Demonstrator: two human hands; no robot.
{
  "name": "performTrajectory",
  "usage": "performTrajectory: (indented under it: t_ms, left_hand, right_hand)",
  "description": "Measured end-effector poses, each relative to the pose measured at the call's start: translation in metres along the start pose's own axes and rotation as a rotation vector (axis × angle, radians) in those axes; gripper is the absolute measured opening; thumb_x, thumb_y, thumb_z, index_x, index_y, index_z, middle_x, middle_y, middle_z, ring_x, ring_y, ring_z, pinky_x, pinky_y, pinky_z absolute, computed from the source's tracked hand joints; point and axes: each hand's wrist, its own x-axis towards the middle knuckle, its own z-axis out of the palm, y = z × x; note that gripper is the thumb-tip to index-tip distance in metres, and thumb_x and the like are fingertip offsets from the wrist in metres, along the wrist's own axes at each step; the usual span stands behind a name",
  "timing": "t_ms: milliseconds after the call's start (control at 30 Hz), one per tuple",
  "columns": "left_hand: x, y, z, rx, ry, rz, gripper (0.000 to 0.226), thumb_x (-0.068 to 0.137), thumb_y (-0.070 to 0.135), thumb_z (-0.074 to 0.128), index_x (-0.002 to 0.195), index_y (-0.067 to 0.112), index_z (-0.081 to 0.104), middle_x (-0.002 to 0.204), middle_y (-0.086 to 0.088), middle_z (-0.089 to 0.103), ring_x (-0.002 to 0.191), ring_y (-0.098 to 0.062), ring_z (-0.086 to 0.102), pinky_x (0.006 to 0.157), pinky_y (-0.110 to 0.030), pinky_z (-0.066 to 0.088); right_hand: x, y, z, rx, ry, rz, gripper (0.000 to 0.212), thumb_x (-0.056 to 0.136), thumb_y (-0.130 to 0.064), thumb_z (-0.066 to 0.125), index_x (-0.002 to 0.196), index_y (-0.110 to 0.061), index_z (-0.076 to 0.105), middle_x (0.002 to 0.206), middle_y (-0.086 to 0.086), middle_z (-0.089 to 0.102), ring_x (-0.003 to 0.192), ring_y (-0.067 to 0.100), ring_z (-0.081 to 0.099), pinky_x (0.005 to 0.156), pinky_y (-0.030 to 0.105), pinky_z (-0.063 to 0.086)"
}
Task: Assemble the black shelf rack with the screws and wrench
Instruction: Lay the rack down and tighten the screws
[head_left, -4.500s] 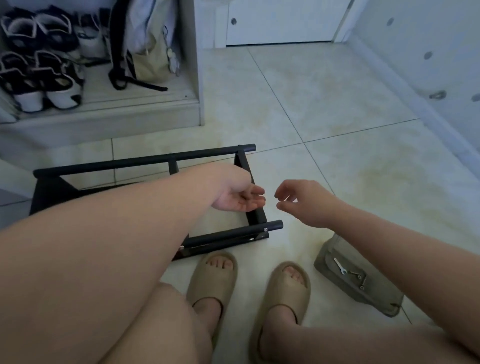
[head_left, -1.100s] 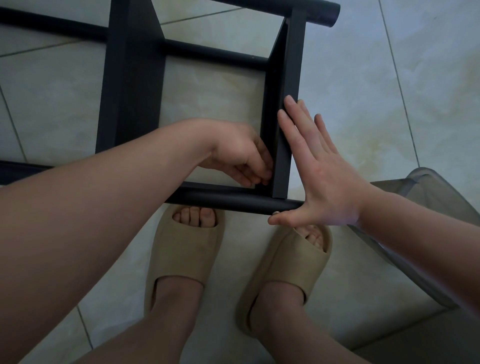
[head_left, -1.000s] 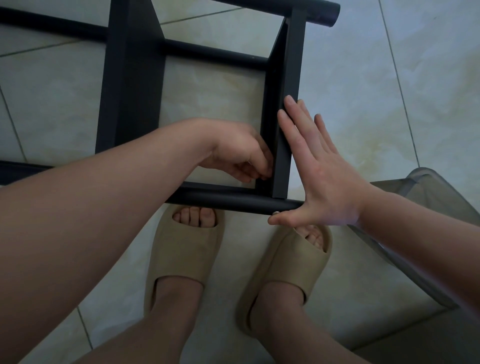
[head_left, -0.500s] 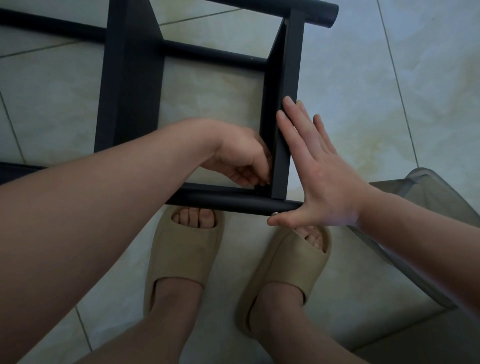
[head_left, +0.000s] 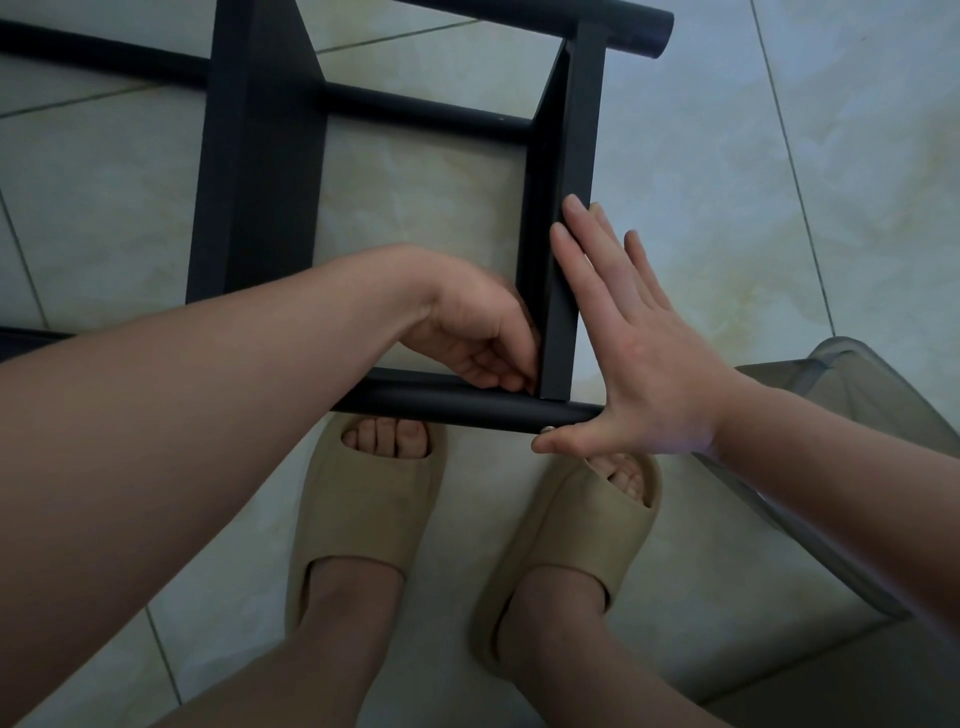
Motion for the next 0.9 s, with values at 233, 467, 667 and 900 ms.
performTrajectory:
  t_ms: [233,467,667,900]
  left_hand:
    - [0.0031,0.0028,-0.0044,0.011,-0.050,-0.061,0.015,0.091,0.002,0.060,0.086,0.009,0.072,0.077,-0.002,0.071,0.066,-0.009,0.063,0.070,-0.021,0.048]
    - [0.0047,0.0023,-0.0043,0.035,-0.070,-0.096,0.013,0.090,0.004,0.061,0.087,0.011,0.071,0.076,-0.001,0.069,0.065,-0.009,0.059,0.065,-0.019,0.050]
    - [0.0070,0.0030,-0.0047,0.034,-0.068,-0.098,0.013,0.092,0.006,0.062,0.084,0.012,0.070,0.073,-0.001,0.068,0.061,-0.008,0.060,0.063,-0.019,0.051]
    - [0.0089,0.0047,-0.0066,0.009,-0.072,-0.063,0.018,0.091,-0.005,0.059,0.088,0.008,0.070,0.076,-0.004,0.070,0.068,-0.010,0.065,0.068,-0.021,0.056]
  right_hand:
    - [-0.0002,0.0003,0.0002,-0.018,0.003,-0.001,0.141,0.066,-0.084,0.066,0.161,-0.006,-0.004,0.169,0.012,-0.011,0.156,0.027,-0.016,0.126,0.051,-0.006]
    - [0.0000,0.0006,0.0002,-0.020,0.003,-0.004,0.141,0.067,-0.084,0.065,0.161,-0.006,-0.004,0.170,0.012,-0.011,0.156,0.027,-0.016,0.126,0.051,-0.006]
    - [-0.0004,0.0002,0.0000,-0.055,0.011,-0.003,0.141,0.067,-0.085,0.063,0.161,-0.005,-0.003,0.169,0.013,-0.009,0.156,0.027,-0.016,0.125,0.048,-0.011]
    - [-0.0005,0.0001,-0.0006,-0.093,0.003,-0.016,0.140,0.070,-0.087,0.060,0.160,-0.001,-0.004,0.169,0.017,-0.012,0.155,0.029,-0.017,0.125,0.050,-0.011]
